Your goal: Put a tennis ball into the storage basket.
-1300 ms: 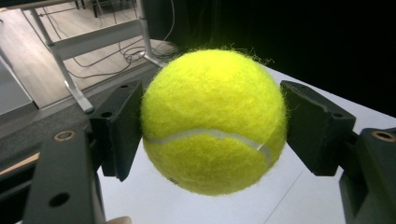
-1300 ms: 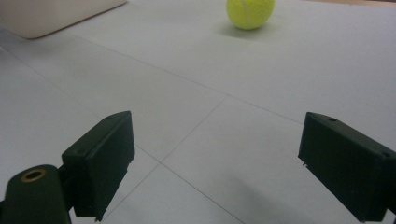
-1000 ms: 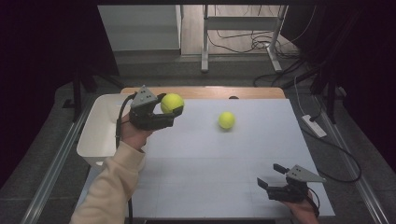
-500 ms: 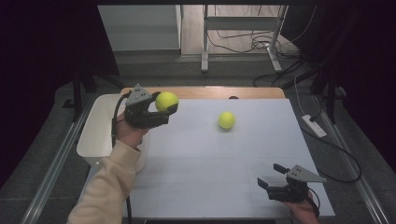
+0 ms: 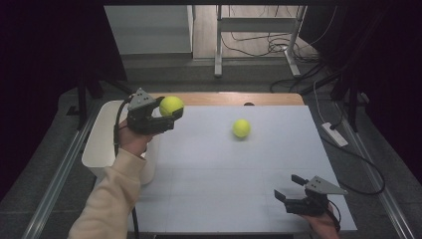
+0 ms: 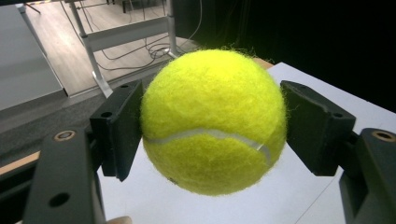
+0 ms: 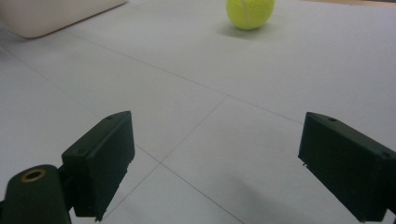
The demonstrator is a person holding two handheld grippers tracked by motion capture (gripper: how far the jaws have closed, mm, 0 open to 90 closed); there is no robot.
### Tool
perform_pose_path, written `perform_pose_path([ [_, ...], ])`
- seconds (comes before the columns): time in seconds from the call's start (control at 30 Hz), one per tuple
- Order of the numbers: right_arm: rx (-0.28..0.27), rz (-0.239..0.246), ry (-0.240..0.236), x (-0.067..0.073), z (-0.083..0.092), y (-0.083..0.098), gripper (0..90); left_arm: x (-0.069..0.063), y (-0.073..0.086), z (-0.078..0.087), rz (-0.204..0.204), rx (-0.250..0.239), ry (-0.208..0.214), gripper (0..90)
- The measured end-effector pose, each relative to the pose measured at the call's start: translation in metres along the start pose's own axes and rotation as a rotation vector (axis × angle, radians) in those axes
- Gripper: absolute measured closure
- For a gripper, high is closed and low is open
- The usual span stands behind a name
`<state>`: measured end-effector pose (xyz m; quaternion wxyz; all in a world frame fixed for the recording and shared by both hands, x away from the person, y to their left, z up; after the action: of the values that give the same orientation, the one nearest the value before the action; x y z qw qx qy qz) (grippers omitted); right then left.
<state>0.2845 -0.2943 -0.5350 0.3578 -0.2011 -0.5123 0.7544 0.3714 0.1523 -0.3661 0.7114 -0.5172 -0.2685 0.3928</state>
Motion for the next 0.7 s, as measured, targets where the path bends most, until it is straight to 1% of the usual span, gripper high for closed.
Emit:
perform_pose_path([
  [0.17,0.001,0.001,0.0,0.0,0.0,0.0,10.8,0.005,0.0,0.002,0.01,0.0,-0.013,26.8],
  [0.33,0.001,-0.001,-0.002,0.0,0.0,0.0,10.8,0.015,0.002,0.004,0.023,0.007,-0.035,26.8],
  [0.63,0.0,0.0,0.0,0.0,0.0,0.0,10.8,0.027,0.004,0.004,0.041,0.016,-0.065,26.8],
  [0.7,-0.003,0.0,0.001,-0.002,0.0,0.0,10.8,0.031,0.005,0.004,0.048,0.023,-0.077,26.8],
])
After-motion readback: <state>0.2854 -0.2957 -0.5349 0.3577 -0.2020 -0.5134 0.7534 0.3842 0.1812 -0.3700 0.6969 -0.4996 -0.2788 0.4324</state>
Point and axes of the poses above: each handheld gripper's, and its own axes: z roughly backward along the jaws, y roughly out of its underside, x roughly to its left, the point moved 4 cm from there along -z, roughly forward along the jaws, and after that the axes turned 3 degrees about -x, right-handed, at the moved point
